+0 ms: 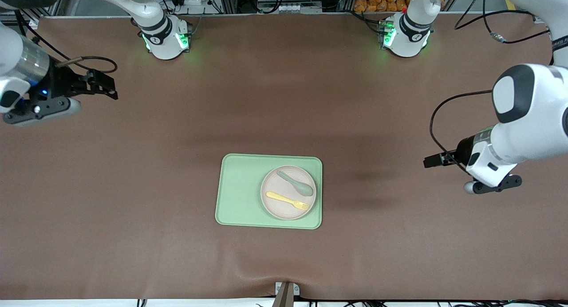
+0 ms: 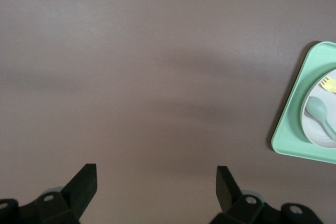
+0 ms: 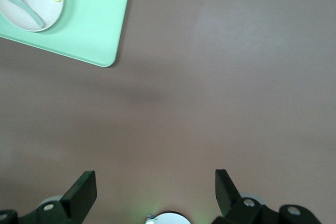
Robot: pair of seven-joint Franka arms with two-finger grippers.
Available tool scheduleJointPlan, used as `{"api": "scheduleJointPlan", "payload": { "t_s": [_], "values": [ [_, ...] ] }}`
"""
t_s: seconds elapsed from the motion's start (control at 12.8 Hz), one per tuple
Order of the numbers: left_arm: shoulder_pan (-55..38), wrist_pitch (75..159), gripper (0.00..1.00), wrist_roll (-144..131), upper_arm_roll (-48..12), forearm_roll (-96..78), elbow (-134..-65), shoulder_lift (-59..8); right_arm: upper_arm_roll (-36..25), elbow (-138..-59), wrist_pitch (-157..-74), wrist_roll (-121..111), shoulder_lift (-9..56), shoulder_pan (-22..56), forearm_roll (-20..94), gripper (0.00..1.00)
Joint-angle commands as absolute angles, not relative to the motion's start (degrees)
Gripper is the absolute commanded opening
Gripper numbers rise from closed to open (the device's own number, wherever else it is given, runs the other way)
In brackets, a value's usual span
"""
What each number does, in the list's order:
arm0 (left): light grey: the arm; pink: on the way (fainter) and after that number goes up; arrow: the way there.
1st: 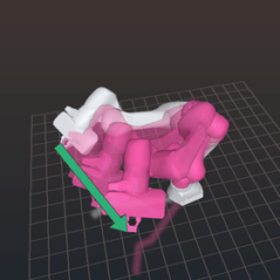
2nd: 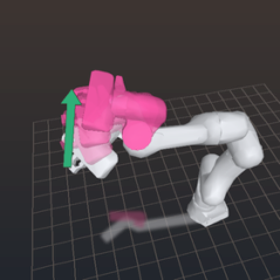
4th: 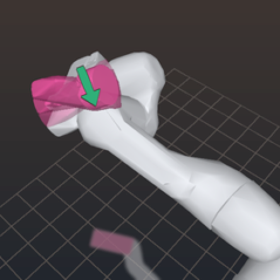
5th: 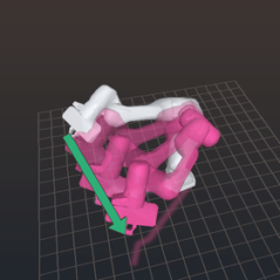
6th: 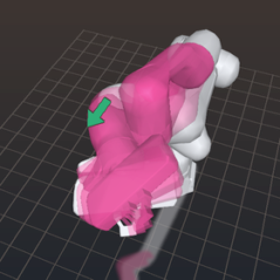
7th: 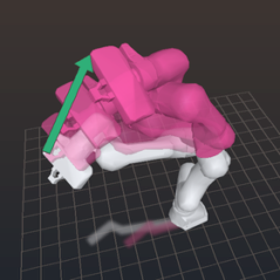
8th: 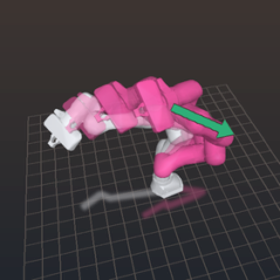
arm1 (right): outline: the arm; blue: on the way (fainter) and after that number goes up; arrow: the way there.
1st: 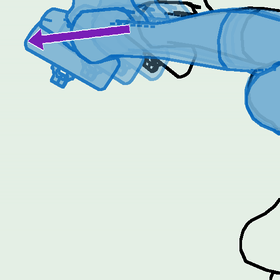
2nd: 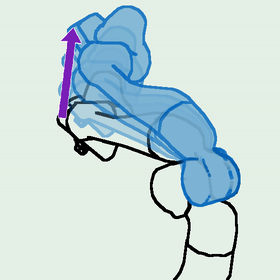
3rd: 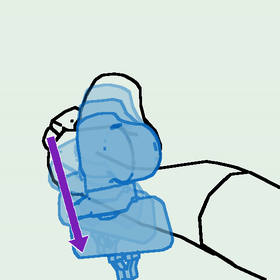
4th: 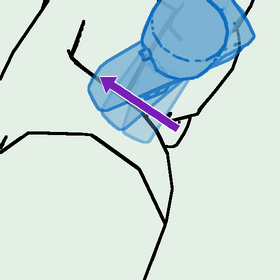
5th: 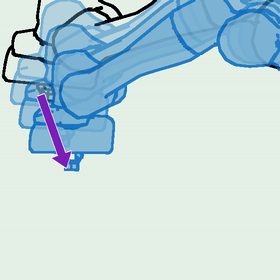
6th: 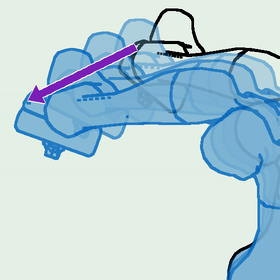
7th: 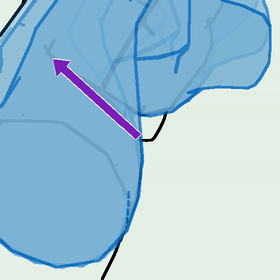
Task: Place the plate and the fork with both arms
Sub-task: 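Raise the left gripper away while the right gripper reaches forward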
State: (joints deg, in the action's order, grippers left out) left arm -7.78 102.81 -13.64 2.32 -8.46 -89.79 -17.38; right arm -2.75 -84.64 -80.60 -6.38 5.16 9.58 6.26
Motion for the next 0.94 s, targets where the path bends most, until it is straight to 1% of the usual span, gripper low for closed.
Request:
{"api": "scheduleJointPlan", "payload": {
  "t_s": [0.0,0.16,0.31,0.55,0.7,0.86],
  "values": [
    [-6.59,102.83,1.00,-13.62,1.58,-5.11,-95.36,-9.25,-2.99,-82.97,-82.34,-7.47,6.85,11.24,8.00,1.00],
    [-6.59,100.56,1.00,-13.71,1.58,-4.48,-95.01,-6.69,-3.08,-82.88,-87.95,-6.95,7.55,16.06,7.39,1.00],
    [-7.03,98.63,1.00,-13.71,1.41,-2.12,-94.66,-4.05,-3.08,-82.71,-92.88,-6.59,9.65,19.94,7.12,1.00],
    [-7.03,95.37,1.00,-13.62,0.36,-2.11,-92.38,-2.02,-3.08,-82.53,-95.62,-6.68,11.33,23.63,7.21,1.00],
    [-7.03,90.91,1.00,-10.92,0.18,-2.02,-89.14,-1.76,-3.08,-82.09,-96.76,-6.94,11.86,24.43,7.29,1.00],
    [-6.86,87.98,1.00,-7.13,0.18,-1.67,-87.98,-1.14,-2.99,-81.48,-98.08,-7.29,12.04,24.70,7.47,1.00]
  ]
}}
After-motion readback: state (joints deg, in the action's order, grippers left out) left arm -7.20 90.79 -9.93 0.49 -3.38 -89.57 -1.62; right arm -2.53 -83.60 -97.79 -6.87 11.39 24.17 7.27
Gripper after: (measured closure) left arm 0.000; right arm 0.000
